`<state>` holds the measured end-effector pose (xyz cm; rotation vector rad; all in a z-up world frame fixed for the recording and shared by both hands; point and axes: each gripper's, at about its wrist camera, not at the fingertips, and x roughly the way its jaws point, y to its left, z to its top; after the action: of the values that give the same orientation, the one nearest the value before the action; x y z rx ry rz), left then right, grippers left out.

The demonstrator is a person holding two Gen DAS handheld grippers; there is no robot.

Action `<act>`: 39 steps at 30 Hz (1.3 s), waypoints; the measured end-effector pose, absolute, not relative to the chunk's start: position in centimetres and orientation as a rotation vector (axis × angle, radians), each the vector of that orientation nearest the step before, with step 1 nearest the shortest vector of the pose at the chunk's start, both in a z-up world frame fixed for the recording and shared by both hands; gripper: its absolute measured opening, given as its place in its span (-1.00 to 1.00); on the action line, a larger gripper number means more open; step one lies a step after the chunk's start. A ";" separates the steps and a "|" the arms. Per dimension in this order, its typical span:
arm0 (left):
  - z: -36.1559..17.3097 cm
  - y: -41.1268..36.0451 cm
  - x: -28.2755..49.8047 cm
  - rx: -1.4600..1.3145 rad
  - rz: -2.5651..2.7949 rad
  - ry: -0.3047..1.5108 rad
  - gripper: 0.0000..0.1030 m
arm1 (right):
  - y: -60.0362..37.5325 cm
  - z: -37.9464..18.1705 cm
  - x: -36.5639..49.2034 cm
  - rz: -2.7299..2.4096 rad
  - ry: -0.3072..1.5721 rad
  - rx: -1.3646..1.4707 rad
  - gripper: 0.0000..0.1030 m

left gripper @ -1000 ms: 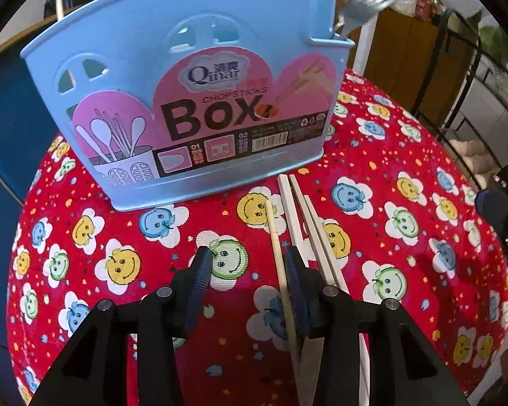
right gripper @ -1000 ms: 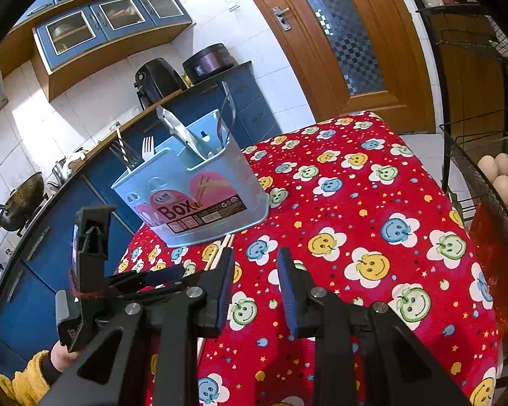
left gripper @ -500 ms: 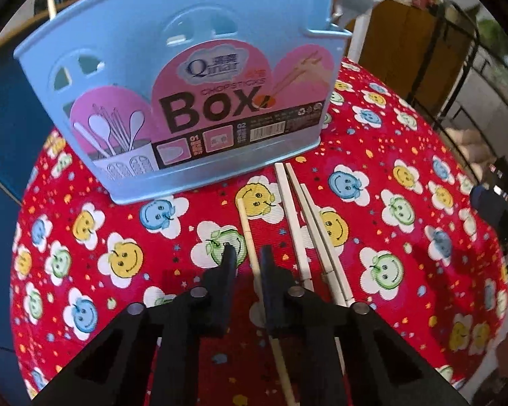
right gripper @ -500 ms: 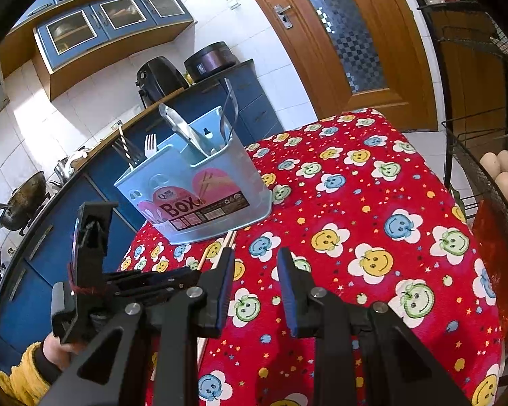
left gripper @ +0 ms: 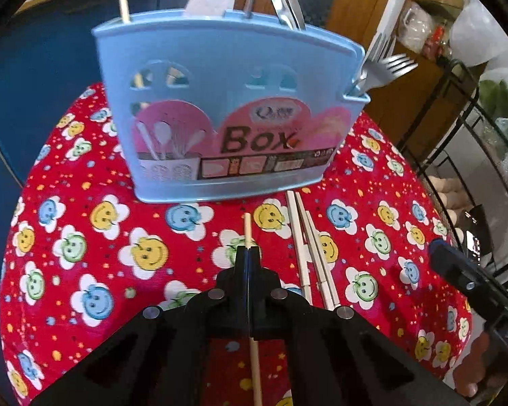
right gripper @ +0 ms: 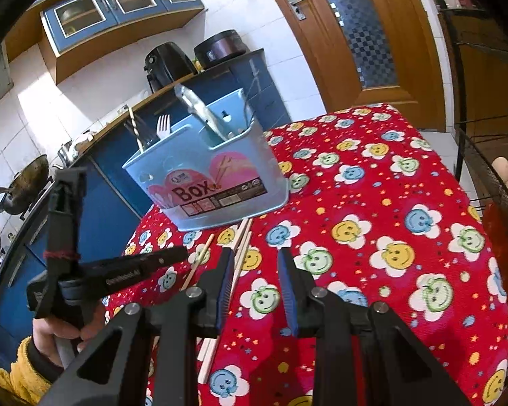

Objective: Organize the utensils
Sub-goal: 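Close the left tool on one wooden chopstick and lift it, then grasp a wooden chopstick with the right tool while the left tool holds its chopstick raised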

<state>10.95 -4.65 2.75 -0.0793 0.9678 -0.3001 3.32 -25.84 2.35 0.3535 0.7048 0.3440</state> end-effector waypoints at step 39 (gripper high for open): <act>0.9 -5.5 11.5 -0.026 -0.324 1.029 -0.92 | -23.5 2.0 3.5 0.378 0.779 0.301 -0.42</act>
<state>11.53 -5.48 0.93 -0.0256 1.0291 -0.3235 3.46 -23.50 2.03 0.3009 0.7790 0.3775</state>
